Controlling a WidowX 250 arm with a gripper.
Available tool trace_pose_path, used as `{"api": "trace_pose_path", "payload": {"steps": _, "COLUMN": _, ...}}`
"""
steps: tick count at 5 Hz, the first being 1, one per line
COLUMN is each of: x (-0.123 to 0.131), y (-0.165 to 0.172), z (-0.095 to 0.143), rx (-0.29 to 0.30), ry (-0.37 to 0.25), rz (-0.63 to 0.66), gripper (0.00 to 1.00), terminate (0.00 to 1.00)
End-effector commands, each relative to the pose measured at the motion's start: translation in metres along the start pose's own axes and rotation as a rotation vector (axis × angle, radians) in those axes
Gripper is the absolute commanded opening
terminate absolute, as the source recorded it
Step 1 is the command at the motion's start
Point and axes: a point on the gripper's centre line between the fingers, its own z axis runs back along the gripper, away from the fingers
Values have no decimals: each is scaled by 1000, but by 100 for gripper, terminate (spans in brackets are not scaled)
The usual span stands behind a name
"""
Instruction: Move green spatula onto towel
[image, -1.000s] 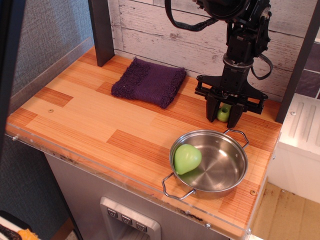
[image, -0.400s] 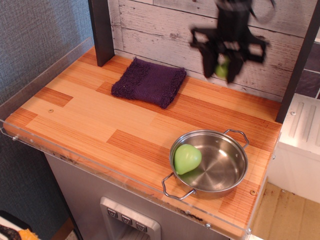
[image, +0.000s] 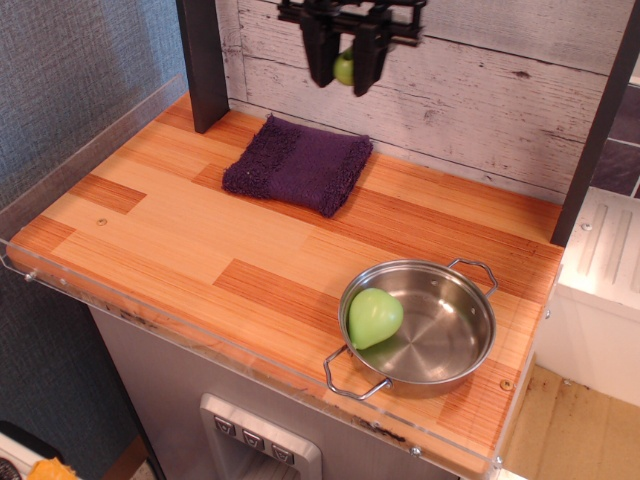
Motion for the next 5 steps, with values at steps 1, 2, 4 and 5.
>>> {"api": "trace_pose_path", "payload": {"steps": 1, "x": -7, "y": 47, "z": -29, "rx": 83, "ry": 69, "rz": 9, "gripper": 0, "terminate": 0}}
{"api": "trace_pose_path", "payload": {"steps": 2, "x": -10, "y": 65, "z": -44, "rx": 104, "ry": 97, "rz": 33, "gripper": 0, "terminate": 0}}
{"api": "trace_pose_path", "payload": {"steps": 4, "x": -13, "y": 77, "z": -63, "rx": 131, "ry": 141, "rz": 51, "gripper": 0, "terminate": 0}}
{"api": "trace_pose_path", "payload": {"steps": 5, "x": -14, "y": 73, "z": -63, "rx": 123, "ry": 153, "rz": 56, "gripper": 100, "terminate": 0}}
